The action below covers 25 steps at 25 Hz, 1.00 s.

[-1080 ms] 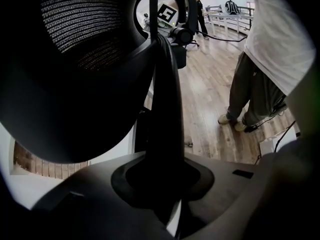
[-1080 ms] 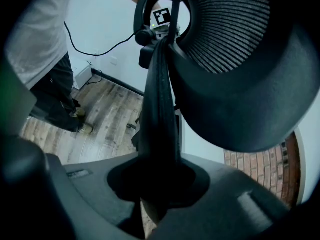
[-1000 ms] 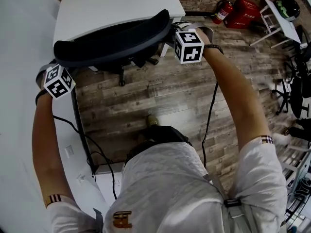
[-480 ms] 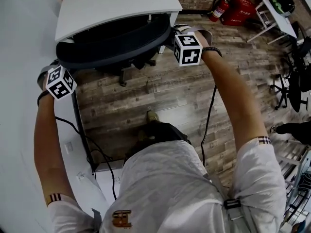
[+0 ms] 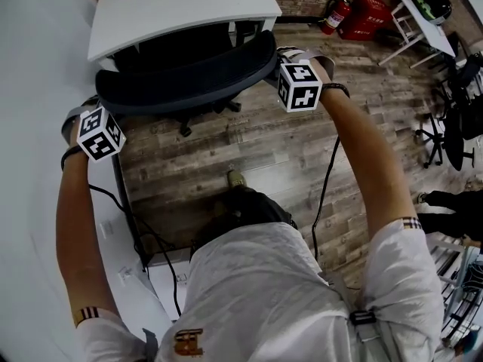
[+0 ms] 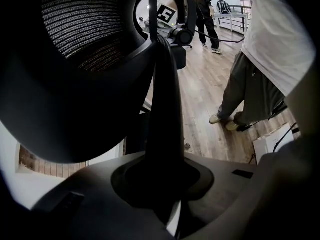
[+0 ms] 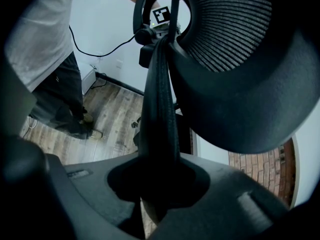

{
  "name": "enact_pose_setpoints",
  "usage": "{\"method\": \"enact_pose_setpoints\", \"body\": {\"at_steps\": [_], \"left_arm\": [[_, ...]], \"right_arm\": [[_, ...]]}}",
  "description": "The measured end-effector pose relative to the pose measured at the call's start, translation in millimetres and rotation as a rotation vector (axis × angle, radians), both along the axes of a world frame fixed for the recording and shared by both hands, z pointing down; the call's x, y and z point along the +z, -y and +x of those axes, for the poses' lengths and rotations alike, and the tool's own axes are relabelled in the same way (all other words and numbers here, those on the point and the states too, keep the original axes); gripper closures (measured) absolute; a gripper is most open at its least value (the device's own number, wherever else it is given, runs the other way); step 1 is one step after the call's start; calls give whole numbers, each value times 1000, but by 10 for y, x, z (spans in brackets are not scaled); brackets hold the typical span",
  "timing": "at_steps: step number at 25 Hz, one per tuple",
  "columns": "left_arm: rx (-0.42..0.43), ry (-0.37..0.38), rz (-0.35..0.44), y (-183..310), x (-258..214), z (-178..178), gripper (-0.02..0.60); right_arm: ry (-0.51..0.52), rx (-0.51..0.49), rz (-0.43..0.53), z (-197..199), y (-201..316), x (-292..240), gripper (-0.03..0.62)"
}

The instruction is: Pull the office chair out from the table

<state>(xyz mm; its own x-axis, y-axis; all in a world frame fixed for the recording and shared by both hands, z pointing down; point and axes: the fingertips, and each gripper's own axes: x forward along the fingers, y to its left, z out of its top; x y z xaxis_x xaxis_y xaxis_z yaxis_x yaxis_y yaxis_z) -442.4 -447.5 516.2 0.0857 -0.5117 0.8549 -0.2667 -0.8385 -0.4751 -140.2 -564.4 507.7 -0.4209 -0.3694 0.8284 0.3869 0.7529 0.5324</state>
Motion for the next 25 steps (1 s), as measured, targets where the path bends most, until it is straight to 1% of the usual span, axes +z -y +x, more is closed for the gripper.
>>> {"method": "enact_pose_setpoints", "body": {"at_steps": [5,10,14,16,20,25], "left_arm": [[4,0,9,-248,-25,104,511],[-6,5,3,-478,6,143,511],[-30,8,-15,-672,32,169,509],[-40,8,-19,-769,34,255,509],[-32,20,7,-931,-61,513,509],[-36,15,-9,-1252,-45,689,506]], "right_arm": [[7,2,8,106,-252,-23,523],[7,-5,6,153,-462,-5,523],[16,-14,17,211,-629,-16,525],[15,-21,20,294,-696,-19,525],[8,-36,15,499,-858,3,525],[21,-49,6,659,-1231,-15,526]]}}
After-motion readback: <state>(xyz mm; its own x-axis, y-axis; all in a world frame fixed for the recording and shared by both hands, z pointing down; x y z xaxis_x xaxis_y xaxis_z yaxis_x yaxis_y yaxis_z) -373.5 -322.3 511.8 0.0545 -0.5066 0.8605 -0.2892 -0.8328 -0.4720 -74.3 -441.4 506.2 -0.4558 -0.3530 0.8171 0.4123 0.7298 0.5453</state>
